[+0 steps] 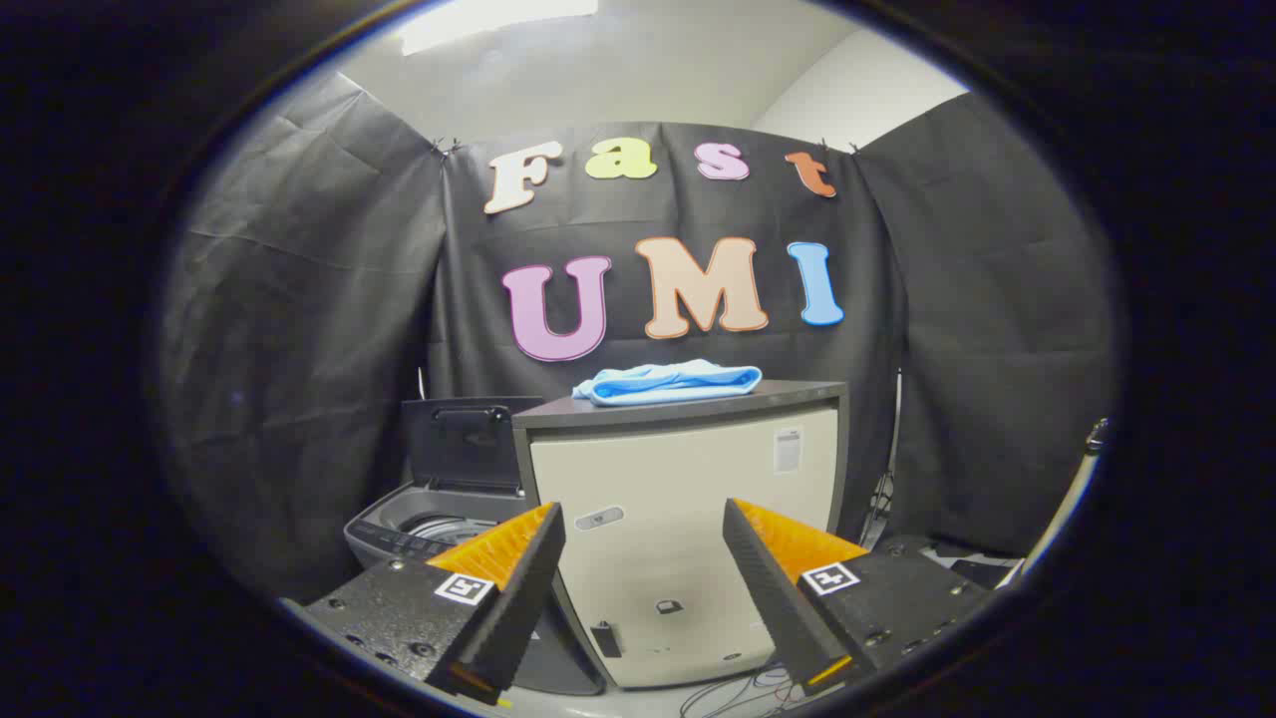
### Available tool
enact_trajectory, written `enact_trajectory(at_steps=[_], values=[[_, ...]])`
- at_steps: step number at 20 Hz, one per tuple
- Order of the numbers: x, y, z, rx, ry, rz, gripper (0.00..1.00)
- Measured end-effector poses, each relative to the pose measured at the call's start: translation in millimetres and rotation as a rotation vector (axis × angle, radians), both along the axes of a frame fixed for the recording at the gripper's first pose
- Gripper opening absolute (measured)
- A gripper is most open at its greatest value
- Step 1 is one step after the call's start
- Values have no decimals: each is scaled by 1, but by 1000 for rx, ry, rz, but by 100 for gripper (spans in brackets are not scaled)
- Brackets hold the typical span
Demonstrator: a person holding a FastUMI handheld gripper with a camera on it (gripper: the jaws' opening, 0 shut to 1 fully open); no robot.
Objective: Put the clothes into the washing machine and then close the washing machine lid.
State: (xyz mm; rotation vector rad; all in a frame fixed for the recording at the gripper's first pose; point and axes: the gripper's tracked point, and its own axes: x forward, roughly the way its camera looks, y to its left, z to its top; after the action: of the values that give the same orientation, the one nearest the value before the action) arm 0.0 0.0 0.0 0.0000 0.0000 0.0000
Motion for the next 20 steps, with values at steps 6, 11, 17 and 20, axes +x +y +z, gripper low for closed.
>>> enact_trajectory(at_steps=[6, 11, 17, 20], values=[[5, 2, 4, -20, 11, -33, 97], [17, 16, 14, -15, 17, 2, 97], [52, 6, 40, -49, 17, -48, 97], [80, 5, 67, -110, -4, -66, 97]])
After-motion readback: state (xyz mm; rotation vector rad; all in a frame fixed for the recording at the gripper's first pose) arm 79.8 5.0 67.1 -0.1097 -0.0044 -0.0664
